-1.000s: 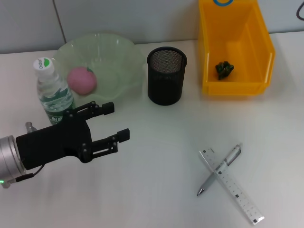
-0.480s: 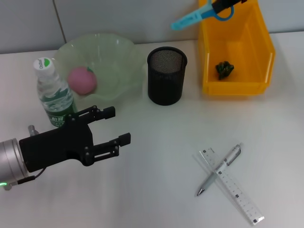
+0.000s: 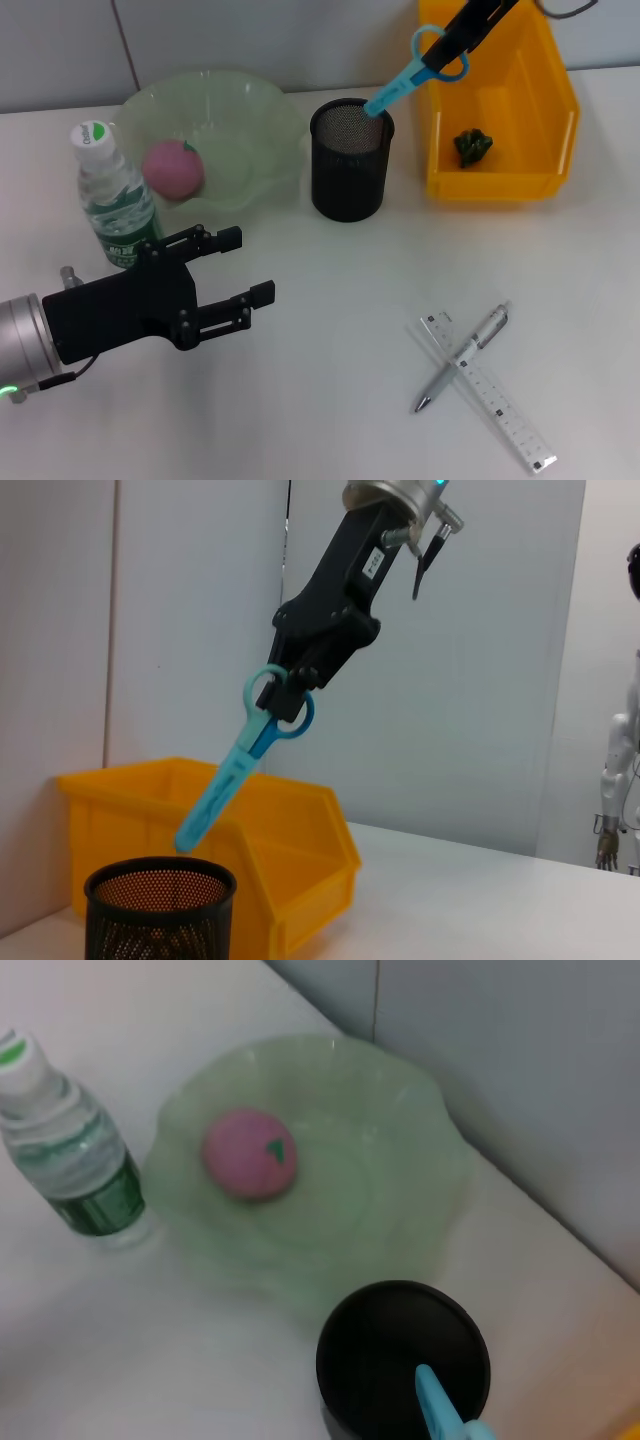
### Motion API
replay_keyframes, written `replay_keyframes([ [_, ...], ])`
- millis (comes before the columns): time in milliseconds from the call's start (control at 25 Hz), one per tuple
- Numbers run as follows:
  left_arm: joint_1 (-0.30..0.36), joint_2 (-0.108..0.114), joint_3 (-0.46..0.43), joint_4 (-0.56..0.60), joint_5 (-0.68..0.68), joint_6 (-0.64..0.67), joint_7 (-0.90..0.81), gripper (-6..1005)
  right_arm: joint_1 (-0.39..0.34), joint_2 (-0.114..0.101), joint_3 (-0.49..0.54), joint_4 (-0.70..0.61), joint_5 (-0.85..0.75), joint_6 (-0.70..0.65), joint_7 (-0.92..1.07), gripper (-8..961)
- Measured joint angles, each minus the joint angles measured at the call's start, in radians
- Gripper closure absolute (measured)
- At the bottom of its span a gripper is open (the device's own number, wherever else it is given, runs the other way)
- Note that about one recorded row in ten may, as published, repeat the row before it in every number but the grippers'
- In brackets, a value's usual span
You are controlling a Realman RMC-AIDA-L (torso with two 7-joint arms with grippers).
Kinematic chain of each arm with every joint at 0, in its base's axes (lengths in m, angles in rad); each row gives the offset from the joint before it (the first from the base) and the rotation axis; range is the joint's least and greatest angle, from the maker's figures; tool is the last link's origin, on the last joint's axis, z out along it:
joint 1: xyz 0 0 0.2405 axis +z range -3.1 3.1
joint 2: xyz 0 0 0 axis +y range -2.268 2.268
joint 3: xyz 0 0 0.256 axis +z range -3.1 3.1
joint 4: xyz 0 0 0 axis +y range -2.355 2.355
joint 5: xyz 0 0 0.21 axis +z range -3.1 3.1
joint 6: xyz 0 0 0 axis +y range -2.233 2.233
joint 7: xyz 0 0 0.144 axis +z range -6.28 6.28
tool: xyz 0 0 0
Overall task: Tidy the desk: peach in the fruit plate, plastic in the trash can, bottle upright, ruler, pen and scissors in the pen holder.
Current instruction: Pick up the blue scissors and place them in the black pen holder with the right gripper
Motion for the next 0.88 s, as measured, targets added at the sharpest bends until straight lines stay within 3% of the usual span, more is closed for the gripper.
replay_keyframes([
  [160,0.001,-0.001,0.0,0.0,0.0,-0.001,0.0,239,0.007,0.017,-0.031,0.026,-0.007,0.046,0.0,877],
  [400,-0.002,0.0,0.0,-0.013,0.0,-0.007,0.0,240,0.017,0.06,-0.098,0.081,-0.009,0.148,0.0,878],
  [880,0.001,-0.001,0.012,-0.014,0.0,-0.007,0.0,240,0.046,0.109,-0.135,0.162,-0.059,0.249,0.002,878],
])
